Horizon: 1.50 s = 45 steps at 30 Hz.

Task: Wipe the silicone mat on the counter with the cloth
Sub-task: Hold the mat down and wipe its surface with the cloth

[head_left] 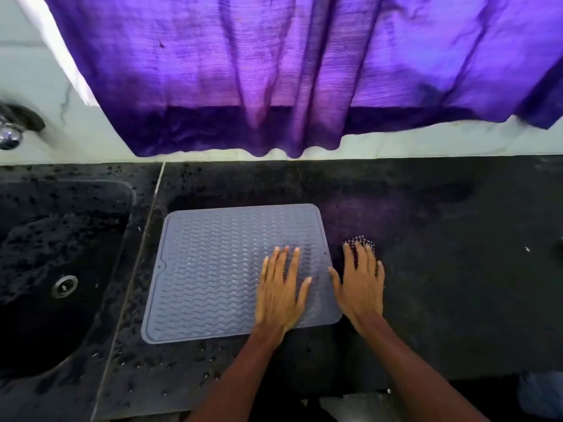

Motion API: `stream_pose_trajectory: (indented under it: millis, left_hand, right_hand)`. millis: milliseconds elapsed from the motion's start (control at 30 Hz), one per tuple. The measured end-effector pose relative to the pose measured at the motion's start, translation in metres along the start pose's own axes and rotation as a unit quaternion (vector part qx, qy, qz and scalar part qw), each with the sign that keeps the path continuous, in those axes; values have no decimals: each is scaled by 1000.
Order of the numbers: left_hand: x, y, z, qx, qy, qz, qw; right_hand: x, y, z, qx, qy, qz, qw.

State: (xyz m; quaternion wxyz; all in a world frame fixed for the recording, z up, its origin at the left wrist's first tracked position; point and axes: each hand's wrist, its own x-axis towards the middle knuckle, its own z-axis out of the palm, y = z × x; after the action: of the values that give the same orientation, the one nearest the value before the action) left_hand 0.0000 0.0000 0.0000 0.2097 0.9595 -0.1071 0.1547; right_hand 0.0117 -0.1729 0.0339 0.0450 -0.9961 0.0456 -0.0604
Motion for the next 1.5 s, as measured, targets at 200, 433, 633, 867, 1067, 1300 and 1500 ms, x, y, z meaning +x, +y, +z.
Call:
stream_pose_trajectory:
  millis: [200,433,633,867,1067,1300,1500]
  left_hand:
    - [3,3,2,-12,2,-38,999]
    - [-14,-53,-32,15,42,-84,995]
    - [-48,-124,-84,-12,51,-187,981]
    - [-64,-179,-99,-47,39,-285,957]
    - [-44,-197,-96,-74,23,-270,960]
    - [-33,-211,-82,-6,36,-198,979]
    - [-34,-208,-80,13,36,-192,981]
  right_hand:
    - [13,24,2,78,-20,63,995]
    - [35,36,-1,230,-4,85,969]
    - [49,14,-36,754,-147,373,521]
    - [58,-43,-29,619,-160,292,711]
    - [95,-83,-35,425,-61,232,873]
    - [115,-95,-21,215,-48,148,964]
    - [121,-109,-6,174,-43,155,972]
